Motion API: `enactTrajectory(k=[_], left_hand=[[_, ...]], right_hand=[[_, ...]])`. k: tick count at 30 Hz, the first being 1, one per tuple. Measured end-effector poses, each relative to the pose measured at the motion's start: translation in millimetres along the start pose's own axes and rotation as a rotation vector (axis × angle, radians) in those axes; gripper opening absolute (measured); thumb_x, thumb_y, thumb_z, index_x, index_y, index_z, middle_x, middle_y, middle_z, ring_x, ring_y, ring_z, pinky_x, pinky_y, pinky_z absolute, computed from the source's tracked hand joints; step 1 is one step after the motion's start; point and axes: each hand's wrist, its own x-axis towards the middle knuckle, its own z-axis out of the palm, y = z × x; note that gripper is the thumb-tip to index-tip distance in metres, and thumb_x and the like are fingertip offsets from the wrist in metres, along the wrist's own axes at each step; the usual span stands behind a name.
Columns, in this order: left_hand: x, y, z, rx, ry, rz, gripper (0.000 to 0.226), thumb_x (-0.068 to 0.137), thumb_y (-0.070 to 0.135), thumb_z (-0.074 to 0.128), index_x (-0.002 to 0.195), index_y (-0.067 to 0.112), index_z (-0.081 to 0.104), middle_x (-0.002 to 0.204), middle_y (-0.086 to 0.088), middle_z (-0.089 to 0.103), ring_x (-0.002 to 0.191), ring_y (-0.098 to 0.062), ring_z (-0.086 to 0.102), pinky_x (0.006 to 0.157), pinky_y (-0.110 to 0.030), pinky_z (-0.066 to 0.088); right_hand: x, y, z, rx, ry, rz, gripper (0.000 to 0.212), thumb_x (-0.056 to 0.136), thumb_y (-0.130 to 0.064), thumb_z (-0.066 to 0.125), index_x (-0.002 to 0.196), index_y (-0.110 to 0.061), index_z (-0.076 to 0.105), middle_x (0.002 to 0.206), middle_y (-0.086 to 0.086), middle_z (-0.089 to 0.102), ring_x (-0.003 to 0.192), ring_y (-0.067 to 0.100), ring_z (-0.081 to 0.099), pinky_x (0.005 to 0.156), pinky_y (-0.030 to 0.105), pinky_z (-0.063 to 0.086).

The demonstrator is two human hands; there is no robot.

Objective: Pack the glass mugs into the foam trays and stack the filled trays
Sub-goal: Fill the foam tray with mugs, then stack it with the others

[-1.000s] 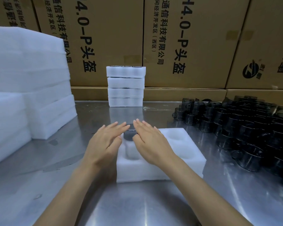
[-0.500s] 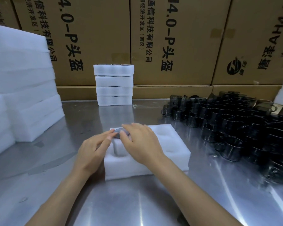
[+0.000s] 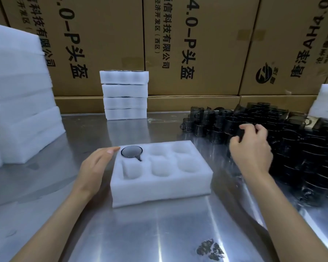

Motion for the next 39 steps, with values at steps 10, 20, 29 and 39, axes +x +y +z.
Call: enactTrajectory(k=[10,20,29,39], left_hand=[[0.3,-0.1,0.6,-0.021,-0.016,-0.005,0.037,0.086,0.039,0.035,0.103,0.031,0.067,0.109,0.011,0.065,0.107,-0.016,0.057,0.100,-0.036,0.040],[-0.7,5.4,2.8,-0.014,-0.016,0.019,0.031,0.087,0.038,0.037,0.097,0.037,0.067,0.108,0.013,0.064,0.108,-0.010,0.056,0.097,-0.030,0.039],[1.9,5.8,5.3,-0.032,-0.011,0.029,0.030,0.086,0.036,0.038,0.094,0.039,0.067,0.103,0.019,0.064,0.105,0.000,0.054,0.089,-0.013,0.037],[4.3,2.7,5.5,-0.049,-0.007,0.027,0.029,0.087,0.035,0.040,0.093,0.038,0.068,0.099,0.026,0.064,0.104,0.004,0.054,0.086,-0.007,0.037]], right_hand=[[18.8,20.0,5.1,-0.046,0.005,0.148,0.029,0.091,-0.009,0.058,0.119,-0.010,0.055,0.120,0.017,0.051,0.109,0.038,0.051,0.073,0.041,0.040],[-8.9,-20.7,-5.2,0.333,0.222,-0.347,0.019,0.089,-0.031,0.060,0.087,-0.013,0.055,0.104,0.000,0.047,0.099,0.017,0.044,0.062,0.015,0.029],[-34.5,-84.0,17.7,0.725,-0.305,-0.380,0.034,0.086,-0.034,0.064,0.064,-0.018,0.044,0.080,-0.006,0.051,0.075,0.004,0.048,0.069,0.023,0.037],[-31.6,-116.7,67.8,0.539,-0.591,-0.334,0.023,0.081,-0.048,0.066,0.068,-0.035,0.052,0.102,-0.006,0.055,0.083,-0.002,0.050,0.066,0.019,0.037]])
